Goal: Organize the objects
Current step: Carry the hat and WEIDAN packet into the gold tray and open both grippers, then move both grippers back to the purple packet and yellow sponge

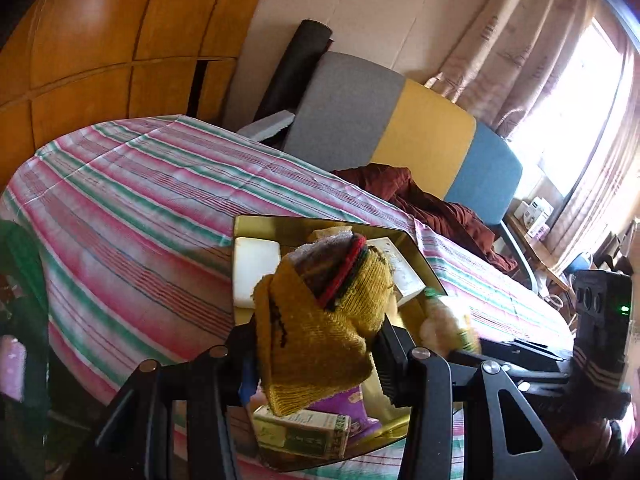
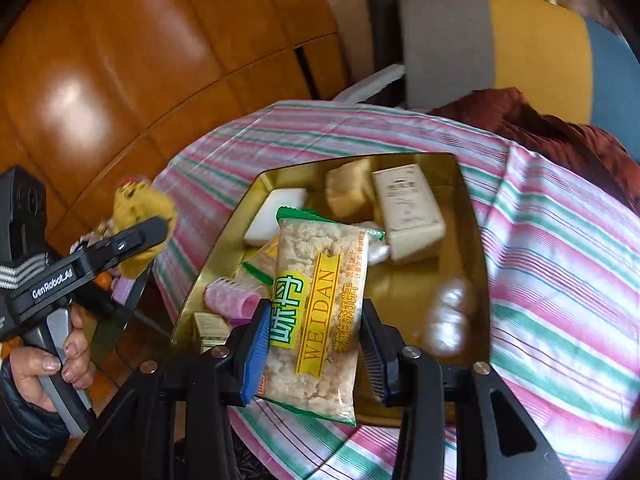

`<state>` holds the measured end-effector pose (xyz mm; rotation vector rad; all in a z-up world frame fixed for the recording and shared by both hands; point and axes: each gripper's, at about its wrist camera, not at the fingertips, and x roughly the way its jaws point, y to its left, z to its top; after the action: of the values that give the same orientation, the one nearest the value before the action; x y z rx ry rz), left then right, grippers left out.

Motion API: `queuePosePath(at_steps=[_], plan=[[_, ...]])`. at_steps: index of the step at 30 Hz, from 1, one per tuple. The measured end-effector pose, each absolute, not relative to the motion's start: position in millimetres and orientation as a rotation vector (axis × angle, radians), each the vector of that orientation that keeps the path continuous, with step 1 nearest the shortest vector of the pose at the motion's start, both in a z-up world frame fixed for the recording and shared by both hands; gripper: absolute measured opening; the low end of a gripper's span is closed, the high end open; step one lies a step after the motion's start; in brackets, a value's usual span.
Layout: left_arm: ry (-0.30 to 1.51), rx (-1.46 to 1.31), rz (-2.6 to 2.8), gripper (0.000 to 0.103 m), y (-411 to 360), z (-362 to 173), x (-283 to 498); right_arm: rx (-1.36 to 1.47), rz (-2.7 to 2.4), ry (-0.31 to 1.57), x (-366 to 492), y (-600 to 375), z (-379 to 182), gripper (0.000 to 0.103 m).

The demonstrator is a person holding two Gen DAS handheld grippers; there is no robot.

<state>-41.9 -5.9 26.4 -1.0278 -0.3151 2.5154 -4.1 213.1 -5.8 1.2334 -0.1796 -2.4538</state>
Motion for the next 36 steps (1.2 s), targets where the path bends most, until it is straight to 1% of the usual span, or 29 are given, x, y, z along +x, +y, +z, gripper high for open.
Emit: queuePosePath(at_steps=[2,3,5,12,16,17,18,19,23,26,28,31,33,36], plan=[[-0.304,-1.025,2.508,0.047,0.3,26.7,-45.3,1.248,-2.437,-0.115,-6.8,203.0,-11.2,0.045],[-0.299,-1.025,2.504,0.047,3.7,27.0,-47.8,1.255,-2.426,-0.094,-7.3,198.7,-13.7,0.049],[-0.286,-1.030,2.501,0.047,9.7,27.2,-52.3,1.281,-2.388,-0.077,-7.4,190.9,-22.5,0.052],[-0.228,-1.020,2.490,0.048,33.8,31.0,-70.5,1.327,-2.381,-0.147,-0.2,198.4,-34.2,0.052],[-0.163,-0.980,2.521,0.052,55.4,35.4,-86.9,1.322,-2.415,-0.165,5.6,206.6,-29.2,0.053],[-0.154,-0.973,2.526,0.056,59.1,35.5,-91.9,1.321,-2.421,-0.171,4.5,207.4,-28.0,0.053],[-0.136,-0.973,2.518,0.067,65.4,34.0,-100.5,1.319,-2.427,-0.177,5.1,208.8,-27.2,0.053],[-0.129,-0.985,2.526,0.074,68.8,31.7,-107.6,1.318,-2.436,-0.183,5.9,210.3,-26.9,0.053],[-0.131,-1.054,2.521,0.074,72.7,21.8,-121.7,1.331,-2.449,-0.201,8.3,214.8,-28.8,0.053],[-0.187,-1.081,2.523,0.075,61.5,16.5,-116.6,1.336,-2.454,-0.213,11.7,217.5,-30.7,0.054],[-0.192,-1.088,2.539,0.075,55.0,13.7,-108.5,1.335,-2.461,-0.229,13.2,220.2,-30.7,0.054],[-0.151,-1.085,2.562,0.075,48.8,10.0,-90.4,1.328,-2.476,-0.240,15.6,221.7,-29.8,0.055],[-0.118,-1.078,2.578,0.075,47.4,8.3,-79.7,1.324,-2.493,-0.235,17.2,222.0,-28.2,0.060],[-0.083,-1.065,2.596,0.076,47.7,7.3,-63.2,1.316,-2.517,-0.221,20.9,222.8,-26.0,0.061]])
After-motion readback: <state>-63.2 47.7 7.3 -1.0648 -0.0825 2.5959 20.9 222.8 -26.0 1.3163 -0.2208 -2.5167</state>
